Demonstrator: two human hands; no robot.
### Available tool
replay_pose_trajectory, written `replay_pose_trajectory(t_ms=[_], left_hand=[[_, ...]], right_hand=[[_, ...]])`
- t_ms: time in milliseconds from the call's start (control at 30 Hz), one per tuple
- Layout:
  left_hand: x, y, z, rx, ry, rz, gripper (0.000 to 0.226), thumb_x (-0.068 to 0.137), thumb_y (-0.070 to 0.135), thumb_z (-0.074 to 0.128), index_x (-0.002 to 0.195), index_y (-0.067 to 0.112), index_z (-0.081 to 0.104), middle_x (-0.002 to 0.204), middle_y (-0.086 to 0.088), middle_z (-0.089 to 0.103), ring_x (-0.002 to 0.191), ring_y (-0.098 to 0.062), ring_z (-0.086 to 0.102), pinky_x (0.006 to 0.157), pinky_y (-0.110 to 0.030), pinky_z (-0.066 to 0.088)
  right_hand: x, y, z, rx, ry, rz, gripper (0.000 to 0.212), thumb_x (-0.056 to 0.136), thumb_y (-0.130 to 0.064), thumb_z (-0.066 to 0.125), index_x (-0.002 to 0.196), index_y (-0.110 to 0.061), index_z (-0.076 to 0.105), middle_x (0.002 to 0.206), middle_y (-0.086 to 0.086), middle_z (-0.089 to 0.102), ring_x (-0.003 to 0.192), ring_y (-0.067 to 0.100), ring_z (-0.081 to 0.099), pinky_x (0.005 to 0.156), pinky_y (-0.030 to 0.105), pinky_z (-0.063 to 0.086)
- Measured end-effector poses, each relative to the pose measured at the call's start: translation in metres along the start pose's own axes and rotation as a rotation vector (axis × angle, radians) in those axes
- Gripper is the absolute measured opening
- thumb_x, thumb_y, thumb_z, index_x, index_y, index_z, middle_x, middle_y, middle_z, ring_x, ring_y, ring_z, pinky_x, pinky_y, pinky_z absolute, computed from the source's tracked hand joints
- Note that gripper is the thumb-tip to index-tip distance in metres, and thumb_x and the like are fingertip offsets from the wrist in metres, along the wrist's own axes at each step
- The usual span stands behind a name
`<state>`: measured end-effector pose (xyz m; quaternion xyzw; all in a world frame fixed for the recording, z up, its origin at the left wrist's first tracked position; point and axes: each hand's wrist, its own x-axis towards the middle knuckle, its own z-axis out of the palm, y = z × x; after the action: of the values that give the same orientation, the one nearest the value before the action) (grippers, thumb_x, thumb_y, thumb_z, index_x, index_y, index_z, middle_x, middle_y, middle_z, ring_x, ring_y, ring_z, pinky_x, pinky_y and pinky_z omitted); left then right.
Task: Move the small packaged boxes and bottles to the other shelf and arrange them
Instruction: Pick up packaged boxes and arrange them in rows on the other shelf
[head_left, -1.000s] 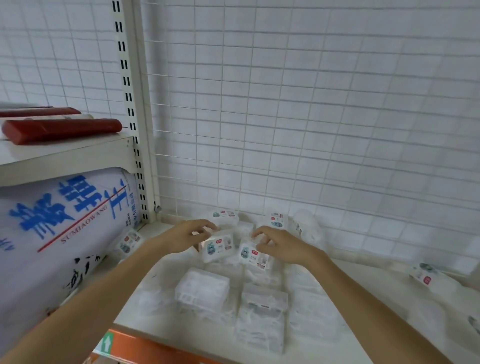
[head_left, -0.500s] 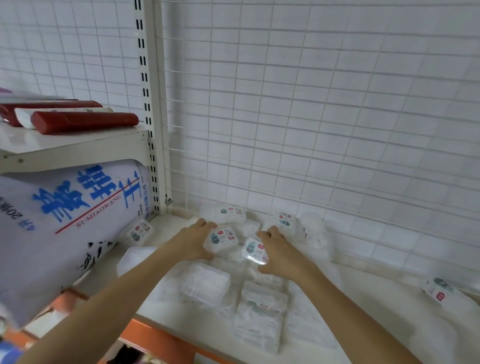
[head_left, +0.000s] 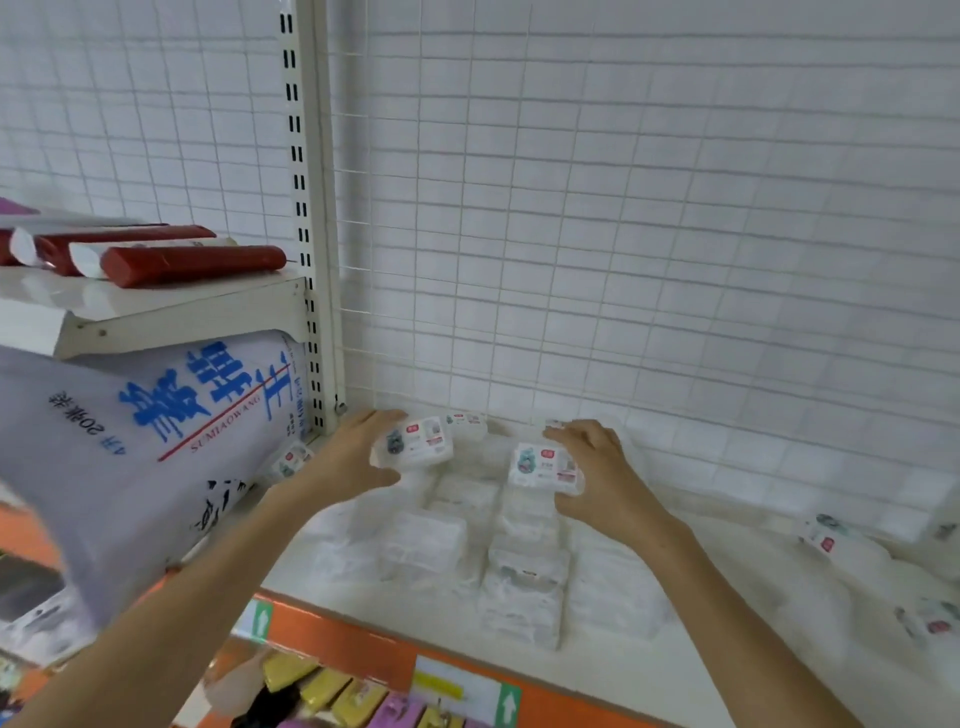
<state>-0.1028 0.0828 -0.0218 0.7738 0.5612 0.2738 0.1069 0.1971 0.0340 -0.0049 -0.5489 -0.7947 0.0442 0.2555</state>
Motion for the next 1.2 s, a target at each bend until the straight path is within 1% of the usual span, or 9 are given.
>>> replay_pose_trajectory(t_ms=[167, 267, 433, 533, 667, 767, 867, 1100, 1200], left_hand=[[-0.036, 0.018, -0.002, -0.072, -0.007, 0.259, 0.073, 0.071, 0.02, 0.078, 0.134, 0.018, 0.039, 0.134, 0.003, 0.044, 0.123, -0.018, 0.041, 0.101, -0.025, 0.033], [-0.052, 0.031, 0.008, -0.145, -0.056, 0.395, 0.07, 0.072, 0.014, 0.076, 0.132, 0.019, 0.04, 0.125, 0.011, 0.04, 0.119, -0.012, 0.038, 0.094, -0.016, 0.029], [-0.072, 0.071, 0.043, -0.273, -0.175, 0.48, 0.07, 0.071, 0.002, 0.072, 0.132, 0.014, 0.039, 0.121, 0.007, 0.037, 0.114, -0.011, 0.031, 0.09, -0.014, 0.026], [-0.089, 0.097, 0.071, -0.331, -0.268, 0.555, 0.069, 0.07, 0.018, 0.072, 0.13, 0.018, 0.039, 0.12, 0.008, 0.037, 0.113, -0.01, 0.031, 0.086, -0.004, 0.026], [-0.109, 0.134, 0.105, -0.398, -0.378, 0.635, 0.074, 0.06, 0.043, 0.064, 0.127, 0.02, 0.041, 0.12, 0.006, 0.041, 0.11, -0.009, 0.035, 0.092, -0.02, 0.032], [-0.12, 0.167, 0.128, -0.409, -0.444, 0.719, 0.079, 0.059, 0.048, 0.064, 0.126, 0.011, 0.045, 0.116, 0.002, 0.043, 0.107, -0.006, 0.039, 0.089, -0.006, 0.03], [-0.132, 0.207, 0.15, -0.428, -0.537, 0.788, 0.079, 0.058, 0.045, 0.068, 0.124, 0.006, 0.047, 0.108, 0.012, 0.039, 0.102, 0.001, 0.039, 0.089, 0.002, 0.028], [-0.171, 0.317, 0.205, -0.508, -0.594, 0.887, 0.08, 0.055, 0.053, 0.057, 0.124, 0.015, 0.046, 0.11, 0.019, 0.033, 0.103, 0.019, 0.037, 0.087, 0.0, 0.03], [-0.196, 0.365, 0.23, -0.53, -0.609, 0.865, 0.08, 0.054, 0.056, 0.058, 0.125, 0.02, 0.044, 0.111, 0.018, 0.034, 0.108, 0.004, 0.043, 0.095, -0.018, 0.04]], right_hand=[[-0.065, -0.005, -0.019, 0.018, 0.109, 0.104, 0.07, 0.074, -0.011, 0.072, 0.136, -0.024, 0.041, 0.112, -0.009, 0.029, 0.105, 0.004, 0.023, 0.096, 0.013, 0.023], [-0.111, -0.013, -0.025, -0.001, 0.129, 0.213, 0.069, 0.076, -0.013, 0.072, 0.137, -0.025, 0.04, 0.113, -0.008, 0.03, 0.107, 0.006, 0.025, 0.091, 0.012, 0.022], [-0.195, -0.021, -0.034, -0.08, 0.113, 0.407, 0.068, 0.079, -0.018, 0.069, 0.138, -0.023, 0.037, 0.121, 0.0, 0.032, 0.116, 0.017, 0.028, 0.092, 0.018, 0.026], [-0.247, -0.024, -0.04, -0.094, 0.133, 0.543, 0.068, 0.078, -0.018, 0.07, 0.138, -0.018, 0.037, 0.128, 0.002, 0.034, 0.12, 0.017, 0.032, 0.096, 0.022, 0.03], [-0.318, -0.023, -0.048, -0.095, 0.2, 0.677, 0.069, 0.074, -0.016, 0.075, 0.135, -0.015, 0.043, 0.128, 0.002, 0.04, 0.121, 0.018, 0.04, 0.096, 0.02, 0.033], [-0.367, -0.023, -0.056, -0.121, 0.259, 0.758, 0.068, 0.07, -0.019, 0.076, 0.132, -0.015, 0.047, 0.122, 0.0, 0.044, 0.116, 0.018, 0.044, 0.092, 0.02, 0.035], [-0.412, -0.022, -0.069, -0.118, 0.314, 0.833, 0.066, 0.073, -0.016, 0.076, 0.132, -0.013, 0.047, 0.121, 0.0, 0.043, 0.108, 0.012, 0.041, 0.088, 0.023, 0.04], [-0.522, -0.006, -0.116, -0.193, 0.384, 1.005, 0.07, 0.073, -0.022, 0.077, 0.134, -0.017, 0.044, 0.13, 0.0, 0.041, 0.107, 0.006, 0.035, 0.087, 0.014, 0.035], [-0.573, 0.008, -0.142, -0.188, 0.392, 1.075, 0.071, 0.073, -0.02, 0.077, 0.136, -0.018, 0.043, 0.13, 0.0, 0.039, 0.115, 0.013, 0.039, 0.089, 0.013, 0.03]])
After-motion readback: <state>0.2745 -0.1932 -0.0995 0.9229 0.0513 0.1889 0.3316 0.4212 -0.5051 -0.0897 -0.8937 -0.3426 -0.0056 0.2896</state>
